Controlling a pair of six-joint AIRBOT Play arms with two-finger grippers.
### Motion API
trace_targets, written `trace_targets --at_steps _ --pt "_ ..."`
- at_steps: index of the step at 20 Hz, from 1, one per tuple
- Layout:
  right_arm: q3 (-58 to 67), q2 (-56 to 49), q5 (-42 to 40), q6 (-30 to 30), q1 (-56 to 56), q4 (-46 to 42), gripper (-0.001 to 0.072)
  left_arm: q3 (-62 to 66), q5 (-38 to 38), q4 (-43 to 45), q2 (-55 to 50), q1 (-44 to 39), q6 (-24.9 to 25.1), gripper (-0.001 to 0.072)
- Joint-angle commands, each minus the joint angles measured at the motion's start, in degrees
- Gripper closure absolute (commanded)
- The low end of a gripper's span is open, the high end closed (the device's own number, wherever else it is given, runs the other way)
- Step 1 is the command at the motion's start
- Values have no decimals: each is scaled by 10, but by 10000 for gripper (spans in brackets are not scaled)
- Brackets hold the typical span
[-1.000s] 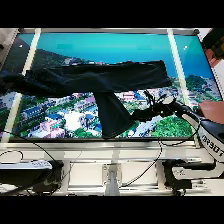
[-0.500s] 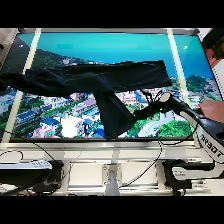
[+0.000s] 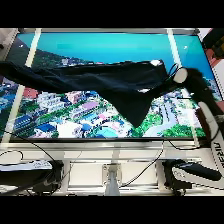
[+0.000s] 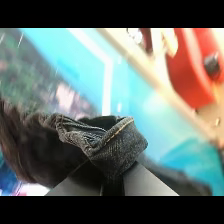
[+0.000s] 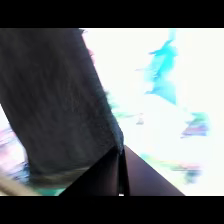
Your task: Fold the clothes and pants, and hang the long-sleeved shirts on hangers.
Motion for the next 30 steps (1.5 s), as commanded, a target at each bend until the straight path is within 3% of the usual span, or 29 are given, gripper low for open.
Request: trace_targets --at_steps 1,4,8,13,16,21,24,27,30 --pt "70 33 8 16 -49 -137 692 0 50 -49 28 1 0 641" --pt "99 50 17 11 -113 -140 692 0 65 -47 43 1 0 641" --pt "99 57 68 -49 -157 -137 692 0 54 8 43 1 -20 641" --pt "69 56 57 -67 -160 -103 692 0 39 264 43 1 -167 641" --pt "15 57 51 -74 -160 -110 693 0 -10 390 43 10 -209 641" --pt "-18 50 -92 -115 -160 -146 694 0 -49 394 43 35 -224 641" --pt "-11 27 -216 -114 -160 -181 694 0 -41 323 43 33 -223 641" --pt "38 -28 -255 -114 -160 -186 694 2 -18 233 44 19 -224 642" --pt "113 -71 -282 -114 -160 -182 694 3 -3 258 44 0 -224 642"
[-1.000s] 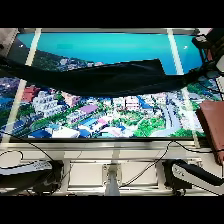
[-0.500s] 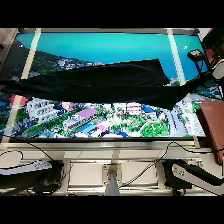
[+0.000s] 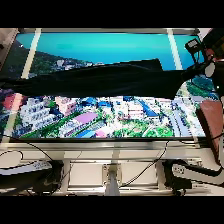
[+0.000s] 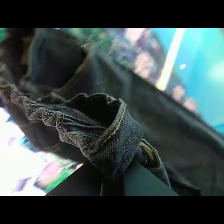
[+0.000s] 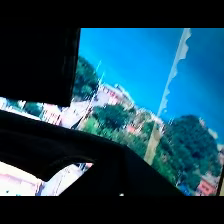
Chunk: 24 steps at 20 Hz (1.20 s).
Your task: Fold the clothes and pants, and hang the long-sleeved shirts on hangers.
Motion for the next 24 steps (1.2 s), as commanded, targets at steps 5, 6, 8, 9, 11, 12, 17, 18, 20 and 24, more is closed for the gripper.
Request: trace_targets --at_steps 5,6,8,9,11,12,17,18,20,24 --pt "68 -49 28 -3 0 25 694 1 24 110 1 -14 -2 642" --pt "50 -48 61 -3 0 25 694 -1 17 160 1 -14 -2 643" --pt "6 -42 97 -15 1 21 695 -2 -6 252 -2 -6 -4 643" --pt "-14 -36 114 -27 4 19 695 -2 -19 285 -5 2 -4 642" --pt "-61 -13 142 -44 11 23 695 -3 -46 299 -14 21 4 641" --pt "-83 1 163 -44 15 23 695 -5 -58 300 -19 26 6 642" --pt "-183 77 253 -50 34 43 694 -10 -112 387 -40 31 -19 641" --pt "-203 88 268 -61 35 62 694 -10 -120 401 -45 31 -23 641" --pt "-243 104 300 -72 35 96 693 -10 -122 405 -56 31 -24 641" --pt "-294 107 322 -72 36 98 694 -10 -122 409 -87 31 -38 642"
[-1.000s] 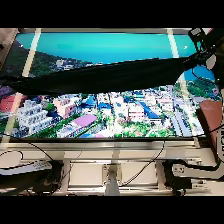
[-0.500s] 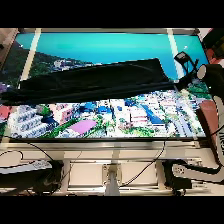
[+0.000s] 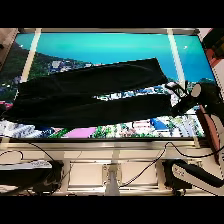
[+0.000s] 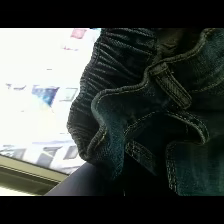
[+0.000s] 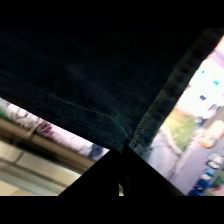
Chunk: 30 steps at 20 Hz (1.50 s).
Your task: Fold the clothes and pants, and hang the long-sleeved shirts on hangers.
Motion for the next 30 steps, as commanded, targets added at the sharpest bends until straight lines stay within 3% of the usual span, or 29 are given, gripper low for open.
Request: trace_targets --at_steps 1,3,6,11,16,17,18,19,20,24,25,26,29,30 --pt "-47 9 30 -5 2 19 694 0 -12 16 -29 0 -26 642" --pt "-57 9 38 -3 2 23 694 0 -21 21 -43 0 -38 642" --pt "-58 9 69 -3 2 42 694 0 -9 115 -43 0 -96 642" --pt "-58 9 116 -3 2 107 693 0 -7 137 -46 1 -89 642" --pt "-61 8 120 -3 2 109 692 0 -10 139 -60 0 -91 642" --pt "-61 8 120 -3 2 110 658 0 -11 139 -63 0 -91 642" --pt "-61 8 120 -3 1 109 482 0 -12 139 -65 0 -92 641" --pt "-61 8 119 -3 2 108 252 0 -13 139 -66 0 -92 641" --pt "-61 8 118 -2 1 106 208 0 -13 139 -66 0 -92 641" --pt "-60 8 113 0 1 106 211 0 -12 139 -66 0 -91 641" --pt "-56 8 94 17 1 104 240 0 -12 139 -66 0 -92 641" --pt "-47 8 61 52 1 95 275 0 -12 139 -66 0 -91 641" --pt "4 8 -66 152 1 65 275 0 -13 139 -66 0 -91 639" --pt "24 8 -101 163 1 65 275 0 -13 140 -66 0 -91 590"
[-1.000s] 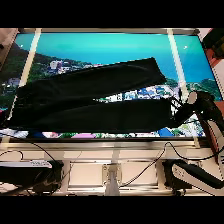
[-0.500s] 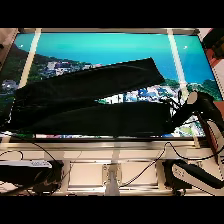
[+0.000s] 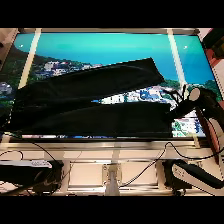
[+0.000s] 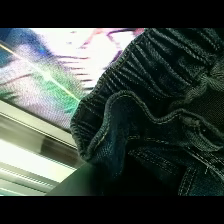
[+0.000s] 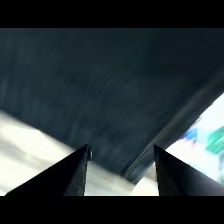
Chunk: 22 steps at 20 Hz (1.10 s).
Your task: Fold the clothes and pants, and hang the long-sleeved shirts on hangers.
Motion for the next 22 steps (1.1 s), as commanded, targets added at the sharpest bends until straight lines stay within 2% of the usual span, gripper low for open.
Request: trace_targets --at_steps 1,2,3,6,9,11,12,14,17,20,21,22 --pt "60 0 -141 75 0 -17 275 0 0 5 0 0 0 363" --pt "81 0 -159 77 0 -16 274 0 0 9 0 0 0 99" --pt "98 0 -167 85 0 -17 274 0 -1 14 0 0 0 14" --pt "139 0 -166 92 0 -17 274 0 -19 63 2 0 -4 29" --pt "154 0 -167 101 0 -18 273 11 -45 196 8 0 -72 221" --pt "154 -1 -169 101 0 -20 273 31 -38 224 17 0 -75 275" --pt "154 0 -172 101 0 -22 273 49 -38 222 20 0 -74 348" --pt "154 -1 -182 101 0 -23 274 104 -35 210 20 -1 -74 349" --pt "154 -1 -200 115 -10 -24 274 181 -11 134 20 -1 -60 349" --pt "154 -8 -225 153 -46 -23 275 195 11 -102 15 0 82 349" --pt "154 -14 -228 162 -59 -19 278 195 11 -194 6 0 114 343" --pt "154 -22 -226 167 -73 -16 279 195 11 -266 -5 -1 139 271"
